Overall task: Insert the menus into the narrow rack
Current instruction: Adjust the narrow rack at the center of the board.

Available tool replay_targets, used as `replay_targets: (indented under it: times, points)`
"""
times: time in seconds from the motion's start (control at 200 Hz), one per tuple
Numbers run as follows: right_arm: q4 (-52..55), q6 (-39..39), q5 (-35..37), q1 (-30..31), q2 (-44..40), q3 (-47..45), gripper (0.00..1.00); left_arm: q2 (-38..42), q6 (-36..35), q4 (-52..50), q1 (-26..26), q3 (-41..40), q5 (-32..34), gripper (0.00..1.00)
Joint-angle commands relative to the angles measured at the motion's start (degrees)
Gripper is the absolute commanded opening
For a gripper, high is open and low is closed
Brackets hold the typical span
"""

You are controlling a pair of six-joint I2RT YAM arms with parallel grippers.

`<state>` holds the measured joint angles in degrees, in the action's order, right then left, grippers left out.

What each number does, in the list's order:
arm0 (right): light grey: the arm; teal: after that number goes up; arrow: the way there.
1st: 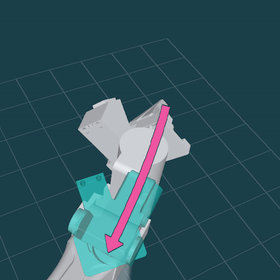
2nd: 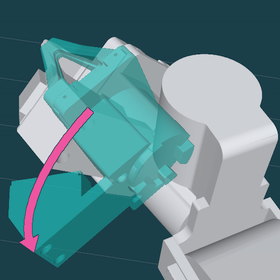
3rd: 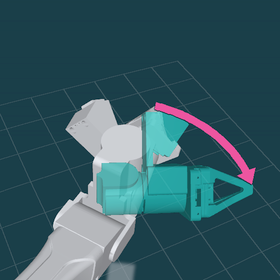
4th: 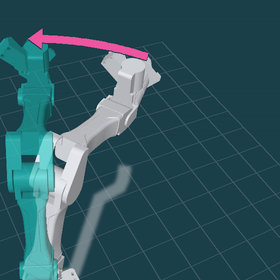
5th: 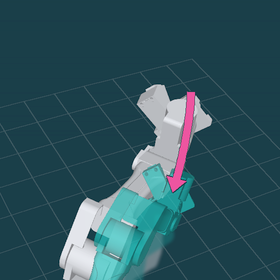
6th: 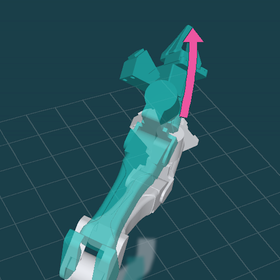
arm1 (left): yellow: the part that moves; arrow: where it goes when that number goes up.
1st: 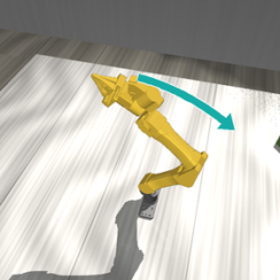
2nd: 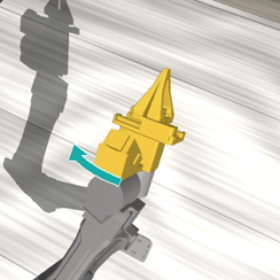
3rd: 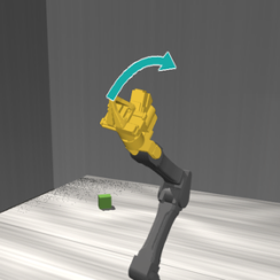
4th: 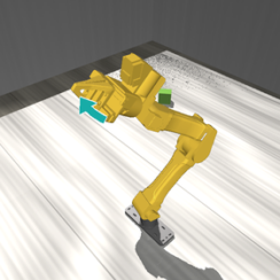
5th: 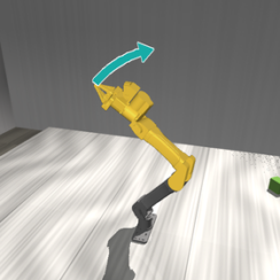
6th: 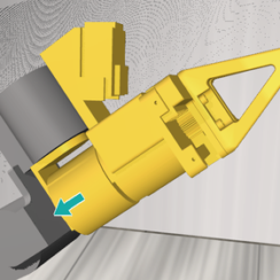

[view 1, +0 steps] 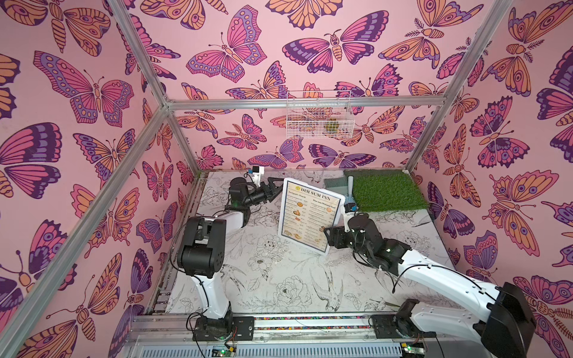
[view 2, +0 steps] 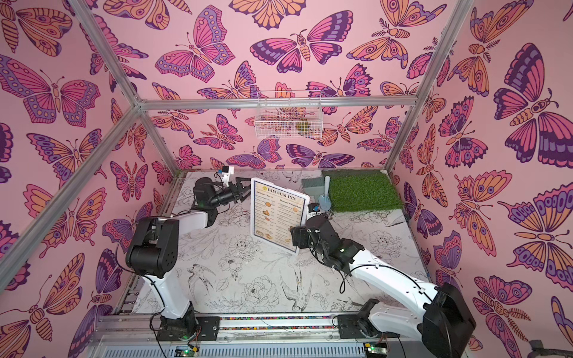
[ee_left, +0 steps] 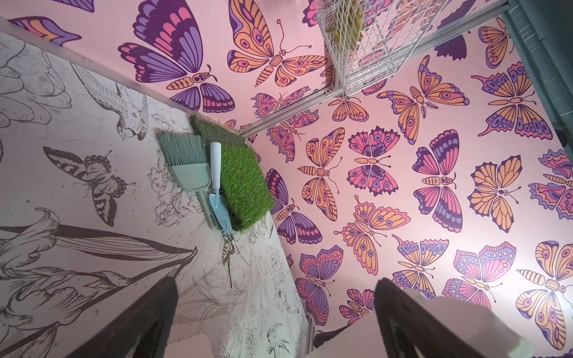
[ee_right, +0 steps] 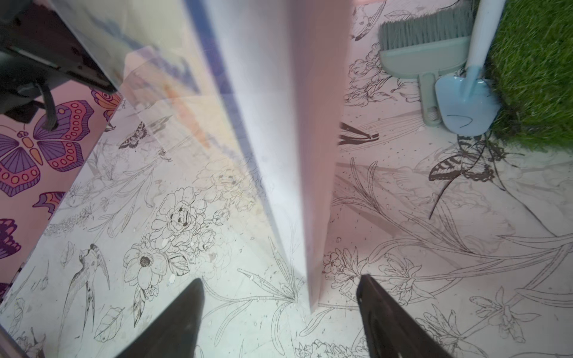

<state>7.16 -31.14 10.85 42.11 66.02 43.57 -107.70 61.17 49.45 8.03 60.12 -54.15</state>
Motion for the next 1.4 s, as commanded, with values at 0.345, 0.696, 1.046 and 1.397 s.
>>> replay_targets:
  times: [0.345,0.696,1.046,1.397]
  points:
    - [-8.91,1.07,1.5,-7.41,2.02,-1.12,0.8,3.35,1.14,2.64,1.4,-6.92,0.36,1.0]
    - [-8.39,2.58,-0.64,-10.33,0.88,-1.36,0.8,6.28,-2.2,-3.13,2.17,-8.31,1.67,1.0]
    - [-1.58,4.42,5.29,-10.42,-6.69,-5.79,0.8,16.83,-24.25,-36.76,-0.28,-7.48,21.24,1.0]
    - [-4.39,10.52,21.94,-18.89,-3.37,-6.66,0.8,23.31,-34.39,-44.32,-4.47,-12.19,34.66,1.0]
